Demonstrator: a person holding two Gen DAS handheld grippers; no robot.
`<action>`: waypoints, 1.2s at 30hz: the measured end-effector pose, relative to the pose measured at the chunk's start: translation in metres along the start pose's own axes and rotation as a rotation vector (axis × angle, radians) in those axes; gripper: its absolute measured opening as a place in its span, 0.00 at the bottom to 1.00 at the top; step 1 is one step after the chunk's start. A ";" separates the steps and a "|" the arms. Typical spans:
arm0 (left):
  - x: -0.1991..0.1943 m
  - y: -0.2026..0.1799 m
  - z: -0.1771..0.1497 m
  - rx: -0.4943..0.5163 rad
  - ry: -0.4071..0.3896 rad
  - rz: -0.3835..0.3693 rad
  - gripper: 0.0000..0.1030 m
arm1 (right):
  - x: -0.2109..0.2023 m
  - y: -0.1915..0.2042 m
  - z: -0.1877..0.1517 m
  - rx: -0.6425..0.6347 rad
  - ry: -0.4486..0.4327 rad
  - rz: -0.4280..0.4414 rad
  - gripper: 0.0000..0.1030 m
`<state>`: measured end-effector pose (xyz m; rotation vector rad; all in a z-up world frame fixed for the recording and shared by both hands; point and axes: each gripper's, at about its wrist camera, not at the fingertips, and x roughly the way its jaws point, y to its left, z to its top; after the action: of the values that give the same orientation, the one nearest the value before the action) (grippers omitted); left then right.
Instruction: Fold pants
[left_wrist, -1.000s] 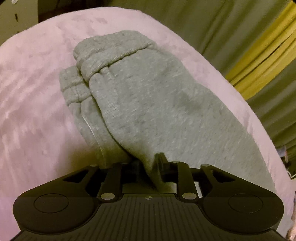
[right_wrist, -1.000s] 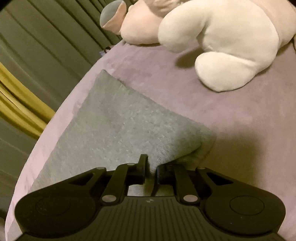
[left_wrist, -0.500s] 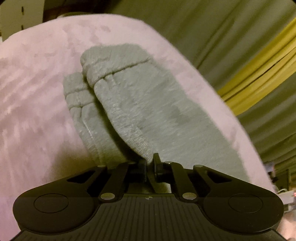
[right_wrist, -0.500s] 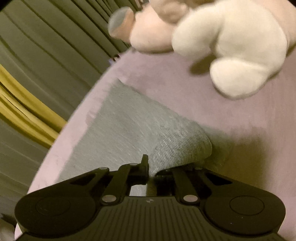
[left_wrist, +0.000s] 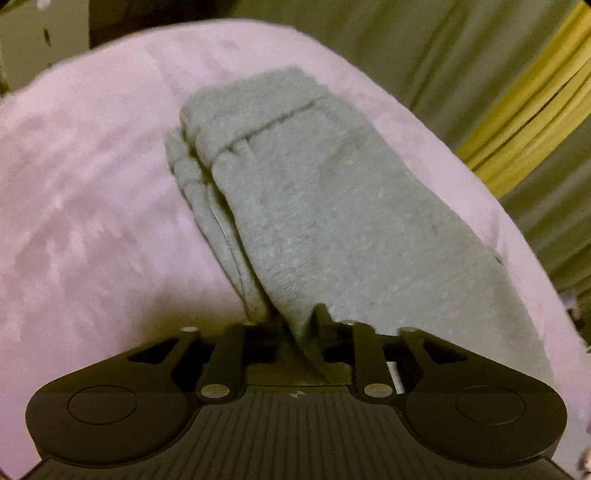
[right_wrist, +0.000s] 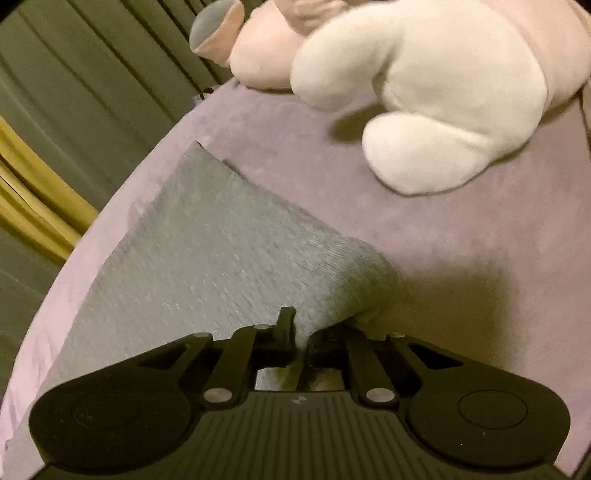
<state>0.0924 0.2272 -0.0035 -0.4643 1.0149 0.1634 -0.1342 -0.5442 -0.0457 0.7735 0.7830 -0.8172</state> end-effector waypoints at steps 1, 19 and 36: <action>-0.007 -0.005 0.001 0.013 -0.032 0.040 0.51 | -0.005 0.001 0.002 -0.002 -0.010 -0.017 0.31; 0.017 -0.148 -0.101 0.292 0.045 -0.114 0.93 | -0.059 0.138 -0.047 -0.583 -0.188 0.032 0.88; 0.038 -0.176 -0.132 0.485 -0.009 0.017 1.00 | 0.015 0.153 -0.079 -0.709 0.237 -0.055 0.96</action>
<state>0.0694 0.0083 -0.0417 -0.0126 1.0092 -0.0672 -0.0211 -0.4133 -0.0535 0.2115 1.2178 -0.4419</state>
